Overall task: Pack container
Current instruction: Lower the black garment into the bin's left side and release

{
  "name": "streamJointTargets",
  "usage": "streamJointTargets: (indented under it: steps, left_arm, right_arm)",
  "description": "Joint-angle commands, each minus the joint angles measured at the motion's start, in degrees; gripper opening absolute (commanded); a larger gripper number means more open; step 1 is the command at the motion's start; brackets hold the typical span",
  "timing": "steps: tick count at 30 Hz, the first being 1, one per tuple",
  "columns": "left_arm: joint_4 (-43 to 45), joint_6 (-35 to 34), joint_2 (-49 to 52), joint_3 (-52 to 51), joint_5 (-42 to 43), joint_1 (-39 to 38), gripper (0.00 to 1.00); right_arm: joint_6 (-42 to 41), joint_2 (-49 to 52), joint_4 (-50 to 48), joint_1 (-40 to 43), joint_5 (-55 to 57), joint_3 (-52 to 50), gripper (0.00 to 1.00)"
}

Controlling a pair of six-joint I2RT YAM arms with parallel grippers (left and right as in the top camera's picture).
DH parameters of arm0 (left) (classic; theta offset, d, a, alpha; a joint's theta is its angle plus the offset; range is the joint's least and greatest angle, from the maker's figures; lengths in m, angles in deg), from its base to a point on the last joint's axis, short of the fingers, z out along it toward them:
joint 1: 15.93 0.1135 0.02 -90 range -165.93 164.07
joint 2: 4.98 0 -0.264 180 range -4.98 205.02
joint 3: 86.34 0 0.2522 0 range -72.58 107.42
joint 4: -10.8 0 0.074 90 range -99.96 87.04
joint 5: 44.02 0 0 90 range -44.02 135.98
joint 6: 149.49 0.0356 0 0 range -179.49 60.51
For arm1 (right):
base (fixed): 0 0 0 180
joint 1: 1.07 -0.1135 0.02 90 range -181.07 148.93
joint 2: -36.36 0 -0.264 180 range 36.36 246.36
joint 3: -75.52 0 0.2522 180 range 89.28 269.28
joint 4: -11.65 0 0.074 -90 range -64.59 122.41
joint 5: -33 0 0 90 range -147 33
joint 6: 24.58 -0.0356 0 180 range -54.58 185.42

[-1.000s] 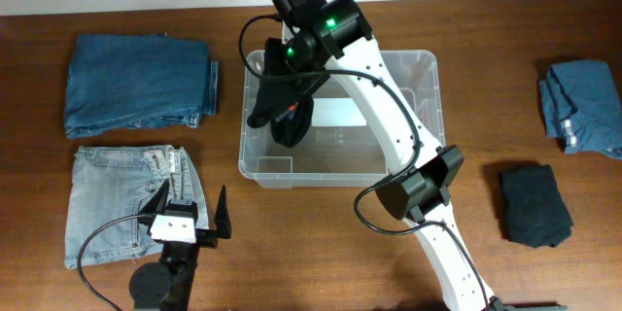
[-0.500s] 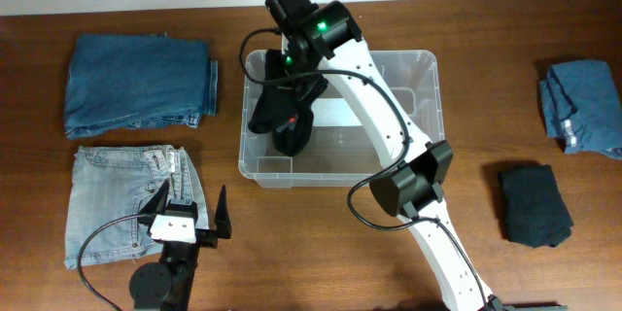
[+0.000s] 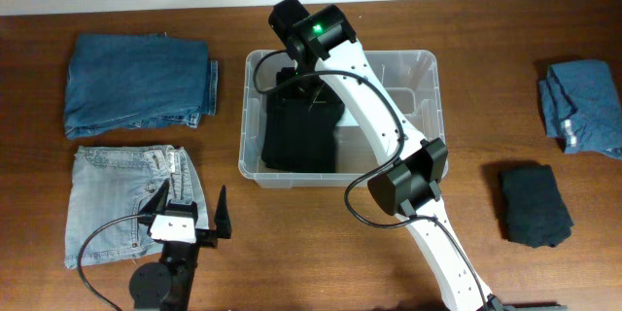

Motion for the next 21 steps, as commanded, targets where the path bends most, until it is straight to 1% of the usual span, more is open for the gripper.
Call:
streamJointTargets:
  steps: [1, 5, 7, 10, 13, 14, 16, 17, 18, 19, 20, 21]
  left_arm:
    - [-0.5, 0.9, -0.3, -0.1, 0.2, 0.4, 0.99]
    - [-0.4, 0.9, -0.3, -0.1, 0.2, 0.4, 0.99]
    - [-0.5, 0.9, -0.3, -0.1, 0.2, 0.4, 0.99]
    - [-0.4, 0.9, -0.3, -0.1, 0.2, 0.4, 0.99]
    - [-0.5, 0.9, -0.3, -0.1, 0.2, 0.4, 0.99]
    - [-0.5, 0.9, -0.3, -0.1, 0.2, 0.4, 0.99]
    - [-0.4, 0.9, -0.3, -0.1, 0.2, 0.4, 0.99]
    - [-0.4, 0.9, -0.3, -0.1, 0.2, 0.4, 0.99]
    - [-0.5, 0.9, -0.3, -0.1, 0.2, 0.4, 1.0]
    - [-0.5, 0.9, -0.3, -0.1, 0.2, 0.4, 0.99]
    - [-0.5, 0.9, -0.3, -0.1, 0.2, 0.4, 0.99]
    - [-0.4, 0.9, -0.3, -0.1, 0.2, 0.4, 0.99]
  right_arm:
    - [2.4, 0.3, 0.3, -0.3, 3.4, -0.2, 0.88]
    - [4.3, -0.2, 0.3, -0.2, 9.5, -0.2, 0.9]
    - [5.8, -0.5, 0.3, -0.2, 12.5, -0.2, 0.9]
    - [7.9, -0.5, 0.3, 0.3, 13.1, -0.5, 0.9]
    - [8.0, -0.3, 0.3, 1.7, 13.4, -3.8, 0.89]
    - [8.0, -0.3, 0.2, 2.2, 13.6, -5.1, 0.87]
    - [7.9, -0.3, -0.1, 3.8, 14.4, -8.6, 0.75]
    - [8.0, -0.3, -0.3, 4.8, 14.4, -10.5, 0.66]
    - [7.9, -0.3, -0.3, 5.4, 14.3, -11.5, 0.61]
    - [7.9, -0.3, -0.4, 6.2, 14.3, -12.9, 0.51]
    - [8.0, -0.3, -0.5, 6.8, 14.2, -13.7, 0.46]
    - [8.0, -0.3, -0.7, 7.7, 14.2, -15.0, 0.38]
